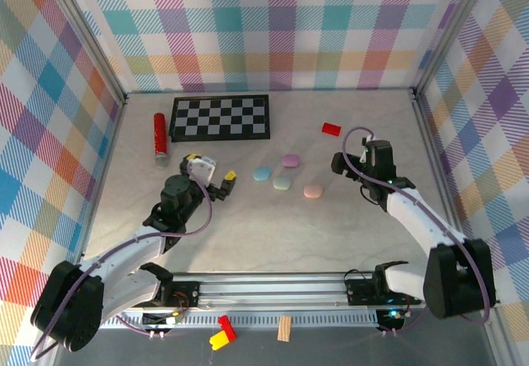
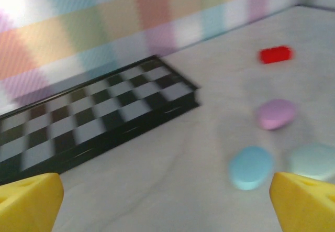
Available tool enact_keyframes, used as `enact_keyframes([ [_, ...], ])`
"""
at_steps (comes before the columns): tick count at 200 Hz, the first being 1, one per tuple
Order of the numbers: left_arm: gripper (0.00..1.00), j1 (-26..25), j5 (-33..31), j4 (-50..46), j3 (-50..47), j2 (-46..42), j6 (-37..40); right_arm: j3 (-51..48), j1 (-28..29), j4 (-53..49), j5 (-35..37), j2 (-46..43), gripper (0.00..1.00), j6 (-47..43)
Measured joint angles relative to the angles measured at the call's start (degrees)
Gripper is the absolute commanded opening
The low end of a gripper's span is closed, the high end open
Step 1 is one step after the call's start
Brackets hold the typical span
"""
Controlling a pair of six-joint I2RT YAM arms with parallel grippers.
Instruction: Insert wireless bluetooth earbuds into charging case
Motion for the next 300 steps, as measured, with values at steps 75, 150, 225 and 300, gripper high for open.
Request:
enact_keyframes([
  [75, 1.00, 12.48, -5.14, 11.10, -5.38, 11.26, -3.34, -16.68, -3.34, 35.82, 7.02, 11.80, 0.99, -17.86],
  [150, 1.00, 17.79, -0.52, 15.65, 2.14, 30.73, -9.51, -16.59, -9.05, 49.07, -0.66, 20.57, 0.99, -17.79],
  [225, 1.00, 21.62, 2.36, 14.97, 4.59, 33.00, -13.14, -16.13, -9.27, 49.94, -2.69, 20.57, 0.99, -17.77],
  [300, 1.00, 21.62, 2.36, 14.97, 4.59, 33.00, -13.44, -16.13, -9.27, 49.94, -2.84, 20.57, 0.99, -17.77],
])
